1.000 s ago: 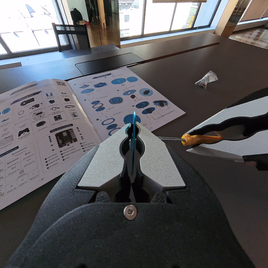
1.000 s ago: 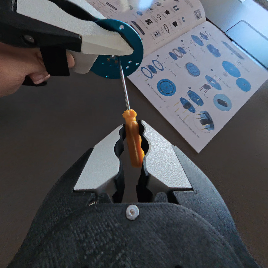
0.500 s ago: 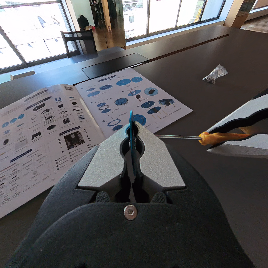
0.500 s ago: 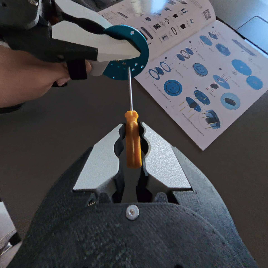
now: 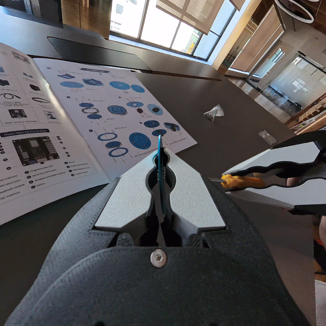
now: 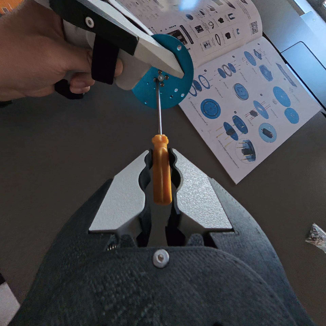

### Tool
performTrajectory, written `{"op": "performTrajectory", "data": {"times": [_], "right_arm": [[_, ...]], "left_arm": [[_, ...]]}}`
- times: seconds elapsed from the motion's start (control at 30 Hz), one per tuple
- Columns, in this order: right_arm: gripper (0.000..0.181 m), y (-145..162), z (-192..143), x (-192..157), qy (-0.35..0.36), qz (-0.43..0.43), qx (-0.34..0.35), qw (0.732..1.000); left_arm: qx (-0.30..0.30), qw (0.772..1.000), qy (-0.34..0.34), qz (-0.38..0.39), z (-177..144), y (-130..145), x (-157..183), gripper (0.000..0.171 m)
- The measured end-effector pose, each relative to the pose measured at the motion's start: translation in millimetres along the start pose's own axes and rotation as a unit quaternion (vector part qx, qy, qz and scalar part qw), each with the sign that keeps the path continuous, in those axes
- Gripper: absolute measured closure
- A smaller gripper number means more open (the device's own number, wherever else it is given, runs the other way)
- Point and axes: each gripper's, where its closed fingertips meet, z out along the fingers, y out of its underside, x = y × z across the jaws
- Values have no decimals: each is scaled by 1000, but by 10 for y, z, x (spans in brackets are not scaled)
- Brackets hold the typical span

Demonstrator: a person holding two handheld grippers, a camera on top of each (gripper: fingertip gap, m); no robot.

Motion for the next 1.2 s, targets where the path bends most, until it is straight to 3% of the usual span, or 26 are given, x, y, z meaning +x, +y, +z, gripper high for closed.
{"op": "performTrajectory", "data": {"times": [0.2, 1.2], "right_arm": [[163, 6, 24, -9, 6, -16, -11, 1000], [163, 45, 24, 28, 23, -50, -26, 998]], "left_arm": [[-9, 999, -16, 35, 13, 23, 22, 171], [-16, 999, -19, 41, 27, 42, 38, 171]]}}
